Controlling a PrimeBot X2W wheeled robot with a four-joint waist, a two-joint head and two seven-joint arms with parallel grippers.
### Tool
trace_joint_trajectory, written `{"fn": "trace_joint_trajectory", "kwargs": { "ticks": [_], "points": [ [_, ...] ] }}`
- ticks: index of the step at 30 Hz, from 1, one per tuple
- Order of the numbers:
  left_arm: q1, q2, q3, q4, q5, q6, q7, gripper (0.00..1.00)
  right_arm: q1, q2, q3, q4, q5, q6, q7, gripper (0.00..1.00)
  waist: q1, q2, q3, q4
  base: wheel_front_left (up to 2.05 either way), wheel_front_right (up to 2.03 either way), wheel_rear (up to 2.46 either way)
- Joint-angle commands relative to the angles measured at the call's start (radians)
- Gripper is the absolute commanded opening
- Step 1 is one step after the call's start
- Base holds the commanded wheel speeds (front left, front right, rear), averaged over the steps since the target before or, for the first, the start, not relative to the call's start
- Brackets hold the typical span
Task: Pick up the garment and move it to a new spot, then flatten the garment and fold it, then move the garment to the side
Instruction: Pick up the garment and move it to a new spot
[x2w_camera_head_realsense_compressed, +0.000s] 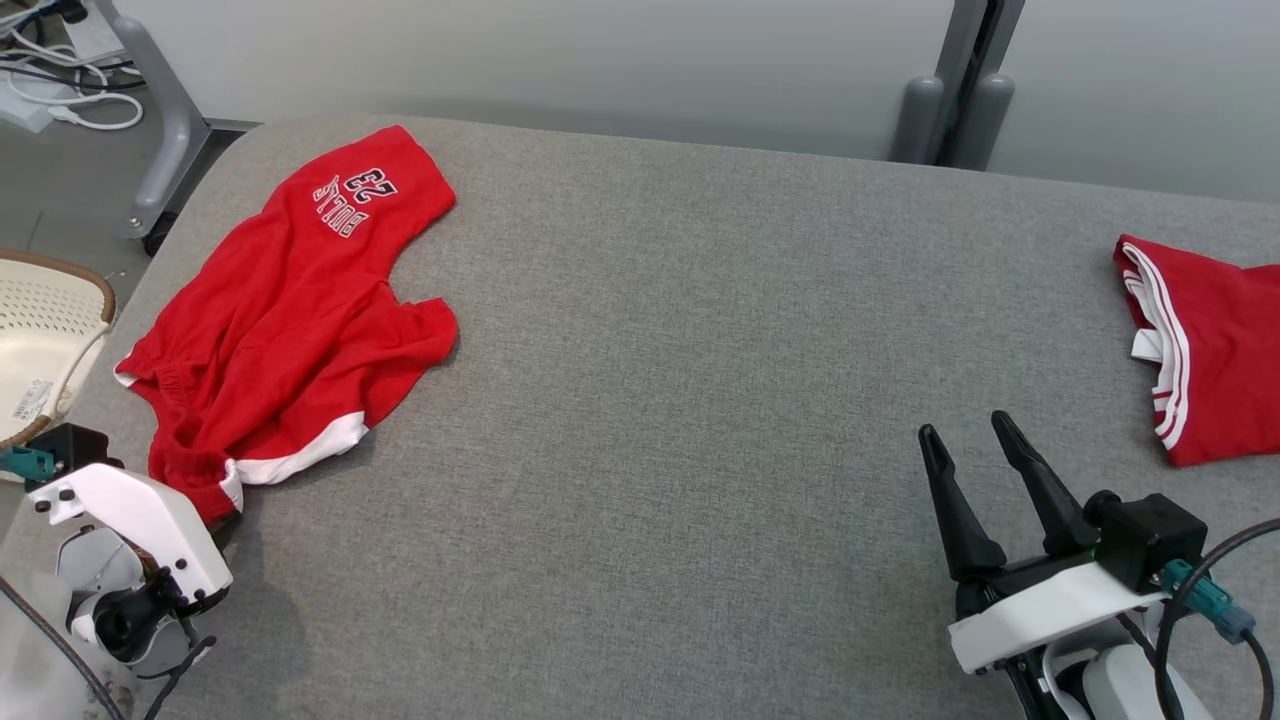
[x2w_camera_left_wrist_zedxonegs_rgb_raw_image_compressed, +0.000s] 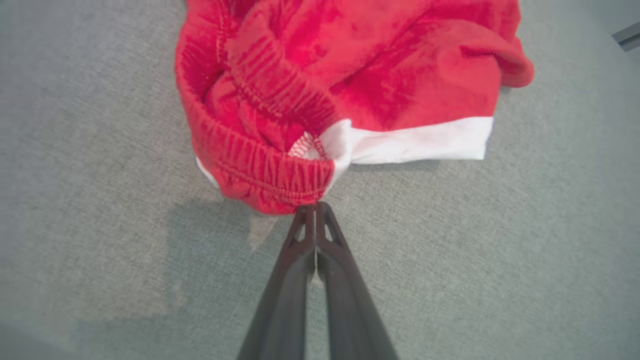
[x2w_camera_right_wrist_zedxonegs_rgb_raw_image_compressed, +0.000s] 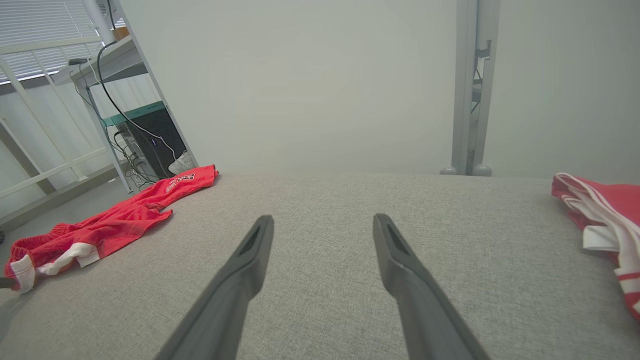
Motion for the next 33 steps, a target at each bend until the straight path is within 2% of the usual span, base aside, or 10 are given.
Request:
{"fn": "trace_joint_trajectory", "kwargs": {
  "ticks": [1,8,15,21,28,33],
  "points": [
    [-0.002,0.009,-0.010,-0.003,-0.006,-0.002,-0.009,0.00,0.002,0.000,-0.004,-0.001,0.005,0.000,-0.001,1.00,0.0000,0.0000,-0.005,0.003,0.00,0.00,0.00],
    [-0.005,0.046,-0.065,-0.045,-0.038,-0.002,-0.052,0.00,0.018,0.006,-0.005,0.001,0.009,0.000,-0.001,1.00,0.0000,0.0000,-0.038,0.007,0.00,0.00,0.00],
    [-0.029,0.113,-0.121,-0.161,-0.070,-0.002,-0.075,0.00,0.040,0.014,-0.010,-0.004,0.018,0.000,-0.001,1.00,0.0000,0.0000,-0.081,0.003,0.00,0.00,0.00],
    [-0.046,0.148,-0.145,-0.240,-0.092,-0.002,-0.067,0.00,0.060,0.026,-0.019,-0.010,0.023,0.000,-0.001,1.00,0.0000,0.0000,-0.102,-0.012,0.00,0.00,0.00],
    [-0.072,0.173,-0.179,-0.352,-0.088,-0.002,-0.036,0.00,0.073,0.040,-0.032,-0.018,0.026,0.000,-0.001,1.00,0.0000,0.0000,-0.130,-0.058,0.00,0.00,0.00],
    [-0.082,0.174,-0.208,-0.443,-0.079,0.000,0.008,0.00,0.079,0.048,-0.034,-0.019,0.027,0.000,-0.001,1.00,0.0000,0.0000,-0.146,-0.119,0.00,0.00,0.00]
  ]
}}
